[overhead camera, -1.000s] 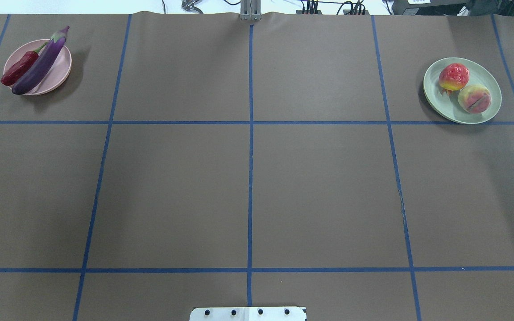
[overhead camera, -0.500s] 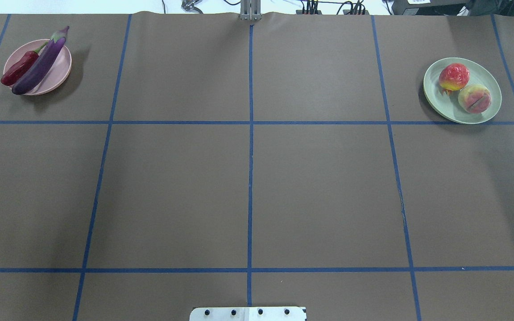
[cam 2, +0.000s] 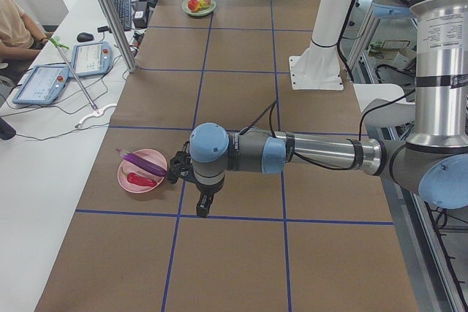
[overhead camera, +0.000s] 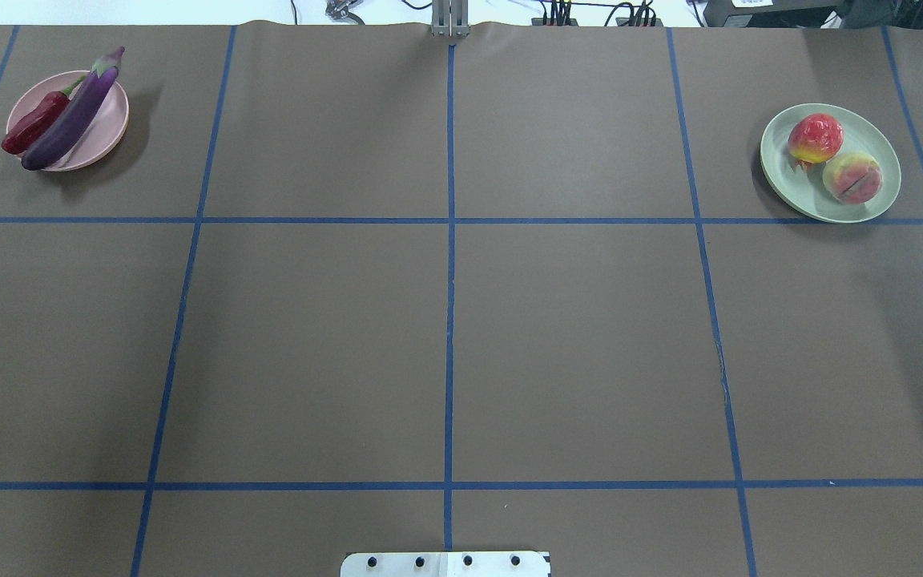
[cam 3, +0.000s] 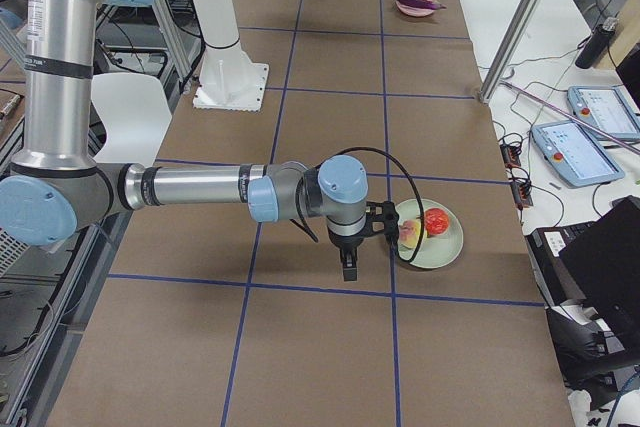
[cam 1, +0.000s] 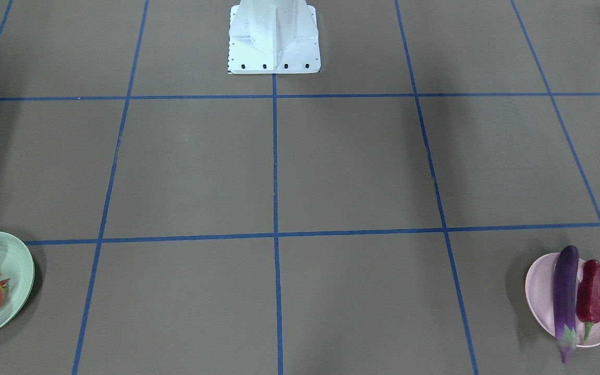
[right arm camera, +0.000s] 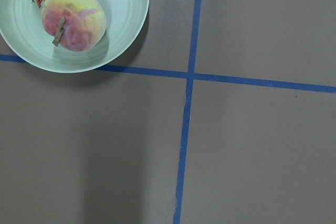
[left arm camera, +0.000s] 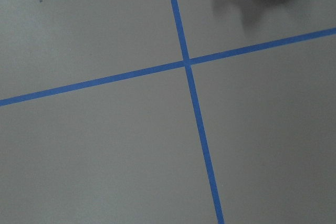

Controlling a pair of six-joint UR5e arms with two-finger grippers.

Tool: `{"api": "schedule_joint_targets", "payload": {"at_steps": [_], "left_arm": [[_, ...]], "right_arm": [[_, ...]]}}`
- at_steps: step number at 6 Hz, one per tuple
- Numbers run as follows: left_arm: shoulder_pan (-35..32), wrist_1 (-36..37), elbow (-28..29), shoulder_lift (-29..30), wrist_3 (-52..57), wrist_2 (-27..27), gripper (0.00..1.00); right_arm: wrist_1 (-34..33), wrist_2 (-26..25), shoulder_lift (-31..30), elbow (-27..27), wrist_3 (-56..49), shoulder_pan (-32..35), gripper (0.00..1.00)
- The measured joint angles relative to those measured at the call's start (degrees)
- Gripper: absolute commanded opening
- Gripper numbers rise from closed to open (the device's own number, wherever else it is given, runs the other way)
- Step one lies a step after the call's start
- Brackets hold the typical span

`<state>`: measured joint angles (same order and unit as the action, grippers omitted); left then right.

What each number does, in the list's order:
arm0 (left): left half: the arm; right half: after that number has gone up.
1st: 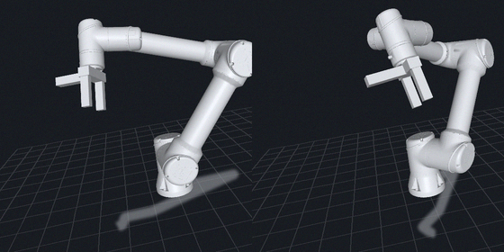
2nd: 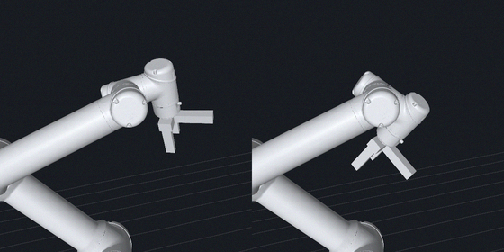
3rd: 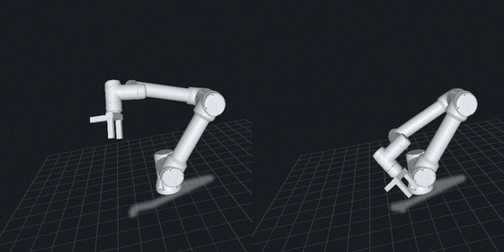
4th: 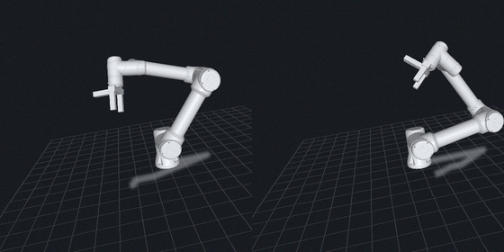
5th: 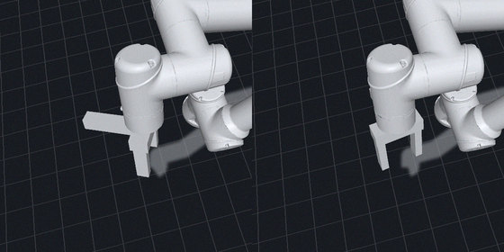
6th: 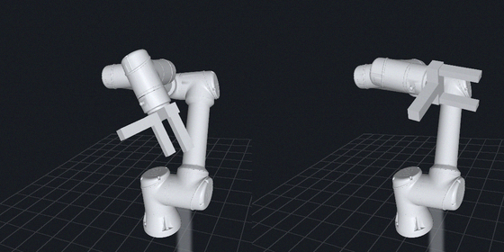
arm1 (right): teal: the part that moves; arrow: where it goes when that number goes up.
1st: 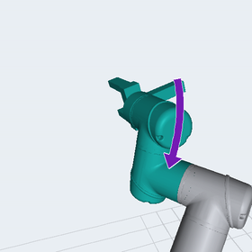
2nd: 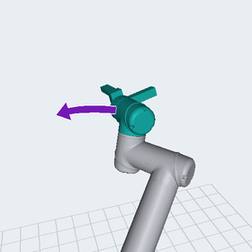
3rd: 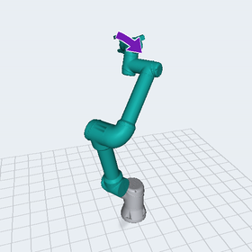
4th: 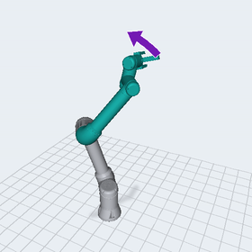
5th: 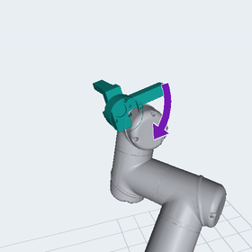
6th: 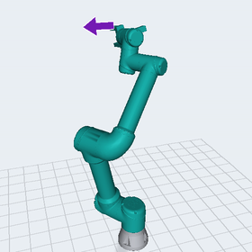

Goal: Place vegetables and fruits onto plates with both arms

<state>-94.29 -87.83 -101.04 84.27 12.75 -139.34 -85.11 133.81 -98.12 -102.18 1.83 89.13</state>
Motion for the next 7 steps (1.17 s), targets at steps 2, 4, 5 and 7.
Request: {"api": "schedule_joint_targets", "payload": {"at_steps": [2, 4, 5, 7], "left_arm": [[-1.19, -0.16, -0.18, -1.77, -0.14, -2.55, 1.0], [-2.49, -0.22, -0.2, -2.72, -0.18, -2.75, 1.0], [-2.67, -0.23, -0.21, -2.92, -0.19, -2.77, 1.0], [-2.73, -0.23, -0.21, -3.11, -0.38, -2.78, 1.0]], "right_arm": [[0.03, 0.01, -0.06, -0.03, 0.08, -0.76, 1.0], [0.03, -0.17, -0.09, -0.04, 0.04, -1.47, 1.0], [0.03, -0.24, -0.12, -0.02, 0.02, -1.82, 1.0], [0.03, -0.45, -0.14, 0.04, -0.01, -2.33, 1.0]]}}
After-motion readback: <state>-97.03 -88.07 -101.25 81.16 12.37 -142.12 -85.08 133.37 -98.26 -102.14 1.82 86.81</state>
